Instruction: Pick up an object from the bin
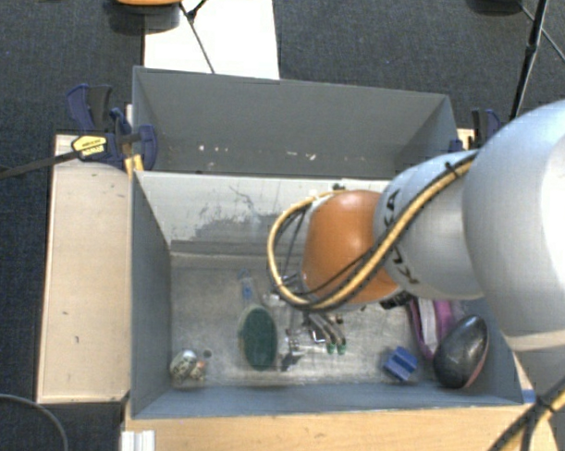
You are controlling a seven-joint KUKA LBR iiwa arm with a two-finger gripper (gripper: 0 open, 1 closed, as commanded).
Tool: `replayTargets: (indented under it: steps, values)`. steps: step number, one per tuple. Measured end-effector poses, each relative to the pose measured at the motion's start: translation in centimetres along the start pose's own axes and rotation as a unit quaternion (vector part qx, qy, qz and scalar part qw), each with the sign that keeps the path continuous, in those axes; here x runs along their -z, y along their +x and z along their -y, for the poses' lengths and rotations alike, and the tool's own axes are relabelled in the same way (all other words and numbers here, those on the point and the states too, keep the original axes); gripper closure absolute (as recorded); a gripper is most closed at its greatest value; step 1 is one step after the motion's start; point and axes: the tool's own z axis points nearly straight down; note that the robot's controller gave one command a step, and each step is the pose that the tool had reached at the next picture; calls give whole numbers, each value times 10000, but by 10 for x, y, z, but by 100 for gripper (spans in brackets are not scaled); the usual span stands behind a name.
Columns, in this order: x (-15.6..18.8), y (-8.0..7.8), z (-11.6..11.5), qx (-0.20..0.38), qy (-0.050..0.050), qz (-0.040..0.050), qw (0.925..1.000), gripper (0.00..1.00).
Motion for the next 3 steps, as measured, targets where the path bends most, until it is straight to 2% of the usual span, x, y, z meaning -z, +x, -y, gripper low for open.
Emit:
replayTargets:
  steps: [1,2,3]
  values:
    - [2,-2,1,-26,-5,33,10000,100]
    - [102,-14,22,-268,6,-14,9996,100]
    - [97,-12,21,-255,8,-60,9997,0]
